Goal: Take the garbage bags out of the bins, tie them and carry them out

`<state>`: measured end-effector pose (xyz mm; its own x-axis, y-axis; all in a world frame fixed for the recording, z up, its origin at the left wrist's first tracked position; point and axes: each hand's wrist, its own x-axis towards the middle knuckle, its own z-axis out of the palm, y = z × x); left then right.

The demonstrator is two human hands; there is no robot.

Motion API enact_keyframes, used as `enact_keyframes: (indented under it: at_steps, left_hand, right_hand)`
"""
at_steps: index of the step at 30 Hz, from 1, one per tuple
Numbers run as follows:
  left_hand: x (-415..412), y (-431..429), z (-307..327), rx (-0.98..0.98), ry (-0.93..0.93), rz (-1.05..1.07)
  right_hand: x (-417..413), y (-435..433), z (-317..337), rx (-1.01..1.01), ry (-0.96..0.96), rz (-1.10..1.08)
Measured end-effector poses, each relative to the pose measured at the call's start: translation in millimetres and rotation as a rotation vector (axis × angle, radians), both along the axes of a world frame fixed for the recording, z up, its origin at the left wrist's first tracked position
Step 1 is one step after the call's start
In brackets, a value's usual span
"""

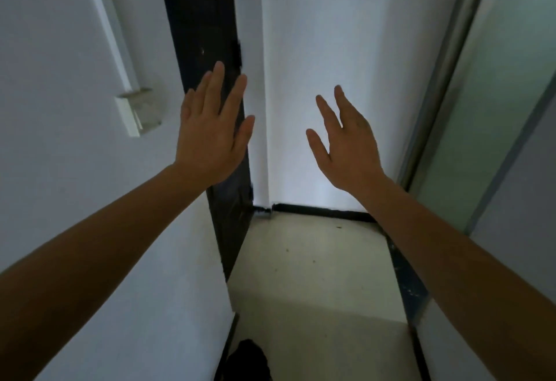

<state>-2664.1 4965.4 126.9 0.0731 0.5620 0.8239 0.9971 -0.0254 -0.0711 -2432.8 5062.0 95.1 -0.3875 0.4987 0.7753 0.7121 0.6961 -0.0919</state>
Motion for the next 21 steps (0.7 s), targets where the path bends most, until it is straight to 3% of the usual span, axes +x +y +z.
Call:
enact_keyframes:
  at_steps: [5,11,16,21]
  left_hand:
    - [57,-7,-7,-0.004,0.034,-0.215]
    - [167,-40,-58,-0.11,-0.027,-0.589]
    - [306,-117,-105,-0.289,-0.036,-0.957]
    - [441,-261,-80,-0.257,0.046,-1.333]
  right_hand:
    - [88,-62,-4,0.045,-0.135,-0.28]
    - [211,-203,-54,-0.181,-0.134,-0.794]
    - [298,-390,-84,-0.349,-0.169,-1.199]
    - [360,-616,-49,-0.278,-0.157,-1.637]
